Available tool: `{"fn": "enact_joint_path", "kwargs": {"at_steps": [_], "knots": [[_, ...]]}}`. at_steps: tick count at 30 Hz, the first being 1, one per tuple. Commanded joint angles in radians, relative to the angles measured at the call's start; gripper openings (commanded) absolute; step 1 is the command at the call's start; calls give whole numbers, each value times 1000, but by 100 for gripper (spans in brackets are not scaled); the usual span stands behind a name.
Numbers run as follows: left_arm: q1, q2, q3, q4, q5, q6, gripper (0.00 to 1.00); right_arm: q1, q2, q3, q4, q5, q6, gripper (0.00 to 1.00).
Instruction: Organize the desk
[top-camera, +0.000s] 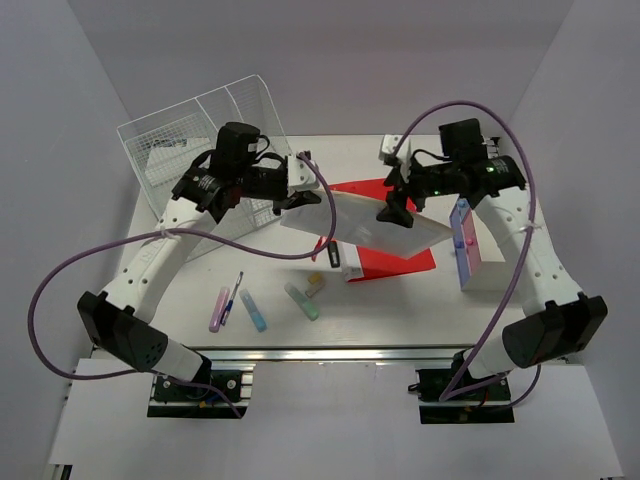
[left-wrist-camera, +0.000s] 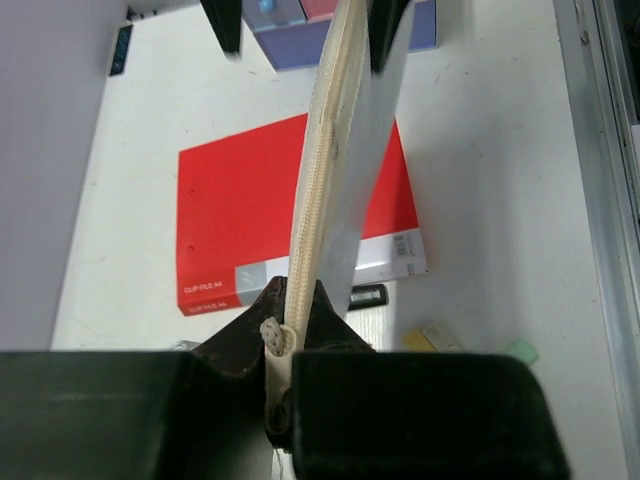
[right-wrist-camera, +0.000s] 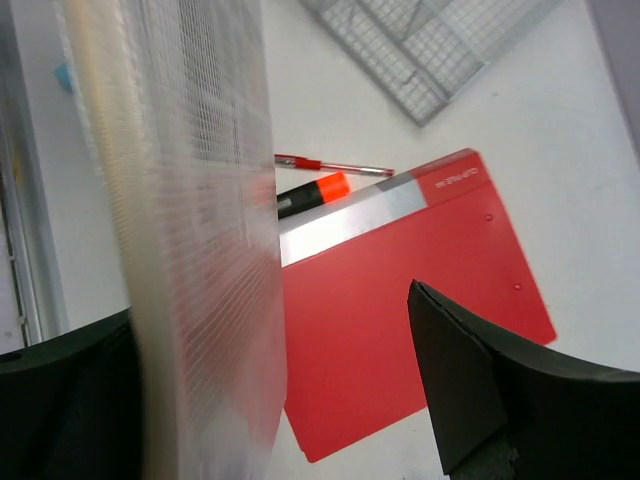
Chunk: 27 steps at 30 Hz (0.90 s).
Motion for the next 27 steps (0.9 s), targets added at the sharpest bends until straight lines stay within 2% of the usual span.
{"fn": "enact_joint_path", "kwargs": {"at_steps": [1, 5, 6, 7, 8, 11, 12, 14, 16, 17, 18, 21, 22, 23, 24, 25, 27], "knots": [[0, -56, 19, 3, 47, 53, 0, 63, 39, 29, -56, 61, -51, 89], [0, -45, 40, 3, 31, 37, 0, 119, 90, 74, -64, 98, -33, 81], [0, -40, 43, 2, 28, 31, 0, 128, 96, 69, -26, 120, 2, 69], [0, -37, 46, 2, 24, 25, 0, 143, 98, 64, -4, 132, 24, 62], [0, -28, 51, 0, 15, 24, 0, 149, 104, 63, 13, 146, 43, 47], [0, -22, 54, 2, -4, 8, 0, 157, 104, 60, 65, 189, 93, 15], [0, -23, 46, 17, -19, -5, 0, 157, 104, 55, 90, 203, 101, 0], [0, -33, 33, 49, -39, -39, 0, 157, 101, 48, 119, 206, 135, 0], [0, -62, -3, 144, -105, -145, 53, 157, 88, 25, 213, 236, 217, 0], [-1, -75, -20, 181, -140, -185, 95, 157, 79, 14, 255, 261, 249, 0], [0, -109, -61, 275, -244, -290, 98, 156, 75, 3, 295, 320, 277, 0], [0, -178, -109, 434, -463, -523, 98, 157, 65, -11, 430, 443, 372, 0], [0, -192, -127, 462, -661, -574, 98, 157, 65, -5, 461, 469, 395, 0], [0, -204, -126, 480, -780, -629, 98, 157, 65, -2, 519, 483, 429, 0], [0, -209, -107, 454, -899, -742, 98, 156, 65, -2, 563, 508, 460, 0], [0, -211, -57, 424, -1115, -801, 98, 156, 65, -2, 603, 499, 480, 0], [0, -209, -14, 313, -1263, -939, 98, 157, 71, -15, 758, 468, 585, 0]]}}
